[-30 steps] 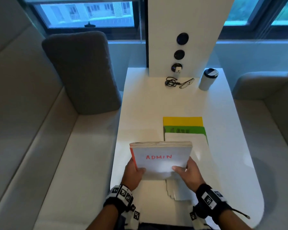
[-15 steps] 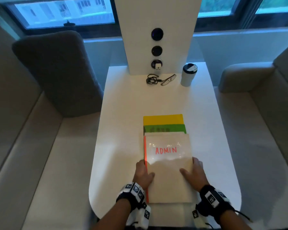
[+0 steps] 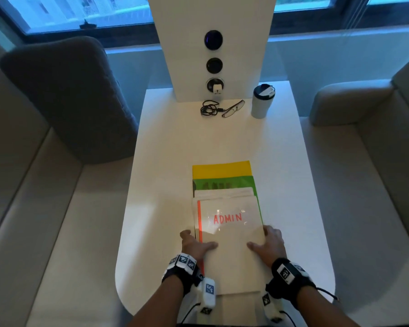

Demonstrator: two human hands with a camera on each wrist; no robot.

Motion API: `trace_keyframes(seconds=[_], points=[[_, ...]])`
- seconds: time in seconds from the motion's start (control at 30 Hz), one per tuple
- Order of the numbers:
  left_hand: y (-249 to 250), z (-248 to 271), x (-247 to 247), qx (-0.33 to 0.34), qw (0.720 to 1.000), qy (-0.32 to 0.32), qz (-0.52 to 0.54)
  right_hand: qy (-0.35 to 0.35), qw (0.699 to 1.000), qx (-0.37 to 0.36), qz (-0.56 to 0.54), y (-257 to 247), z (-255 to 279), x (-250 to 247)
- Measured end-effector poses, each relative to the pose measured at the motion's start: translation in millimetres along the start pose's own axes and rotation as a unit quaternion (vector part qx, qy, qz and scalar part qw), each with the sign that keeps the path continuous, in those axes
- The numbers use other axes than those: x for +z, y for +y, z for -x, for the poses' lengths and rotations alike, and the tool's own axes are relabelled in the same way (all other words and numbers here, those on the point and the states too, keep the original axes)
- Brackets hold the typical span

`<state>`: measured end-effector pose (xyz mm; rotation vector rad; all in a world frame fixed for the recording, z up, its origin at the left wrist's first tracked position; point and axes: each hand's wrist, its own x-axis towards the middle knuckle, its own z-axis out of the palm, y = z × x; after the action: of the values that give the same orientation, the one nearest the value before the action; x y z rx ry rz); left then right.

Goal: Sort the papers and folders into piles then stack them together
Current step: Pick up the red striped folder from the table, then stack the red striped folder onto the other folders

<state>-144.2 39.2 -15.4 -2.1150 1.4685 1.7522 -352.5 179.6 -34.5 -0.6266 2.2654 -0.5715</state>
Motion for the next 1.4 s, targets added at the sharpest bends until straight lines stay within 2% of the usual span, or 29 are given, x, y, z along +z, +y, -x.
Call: trace_keyframes(seconds=[0.07, 0.2, 0.37, 0.43, 0.5, 0.63, 0.73, 0.83, 1.03, 1.2, 1.27, 1.4], points=[[-1.2, 0.1, -2.1, 0.006, 0.999, -0.043, 0.004, -0.011, 1.000, -0.005, -0.010, 1.3, 0.7, -2.1], [-12.0, -1.8, -1.0, 0.011, 0.996, -0.051, 0.078, -0.022, 0.999, -0.012, -0.032, 3.4, 4.5, -2.6], [0.1, 23.8, -18.6, 0.087, 0.976, -0.147, 0.136, -0.017, 0.998, 0.000, -0.064, 6.7, -3.3, -22.5], [3.9, 28.2, -26.3, 0.119, 0.963, -0.175, 0.166, -0.074, 0.989, 0.001, -0.129, -2.6, -2.4, -41.4], [13.9, 32.0, -32.8, 0.168, 0.952, -0.188, 0.172, -0.110, 0.977, -0.032, -0.178, -17.8, -1.3, -58.4], [49.3, 41.5, -45.6, 0.240, 0.947, -0.156, 0.147, -0.012, 0.976, -0.111, -0.185, -53.7, 4.2, -69.9], [65.9, 38.3, -53.1, 0.292, 0.941, -0.138, 0.101, 0.057, 0.968, -0.139, -0.201, -73.7, 14.1, -63.2], [70.1, 30.0, -61.0, 0.322, 0.934, -0.128, 0.090, 0.097, 0.963, -0.155, -0.197, -75.5, 22.2, -48.4], [66.4, 24.4, -65.3, 0.308, 0.930, -0.164, 0.110, 0.121, 0.962, -0.166, -0.178, -77.7, 43.1, -22.8], [62.1, 23.1, -63.6, 0.306, 0.928, -0.190, 0.097, 0.146, 0.964, -0.133, -0.178, -68.8, 47.8, -5.7], [57.6, 19.3, -63.8, 0.307, 0.925, -0.206, 0.092, 0.147, 0.966, -0.130, -0.170, -66.8, 50.2, -3.7], [53.8, 20.8, -65.8, 0.331, 0.918, -0.198, 0.096, 0.163, 0.961, -0.156, -0.162, -68.6, 50.6, -16.5]])
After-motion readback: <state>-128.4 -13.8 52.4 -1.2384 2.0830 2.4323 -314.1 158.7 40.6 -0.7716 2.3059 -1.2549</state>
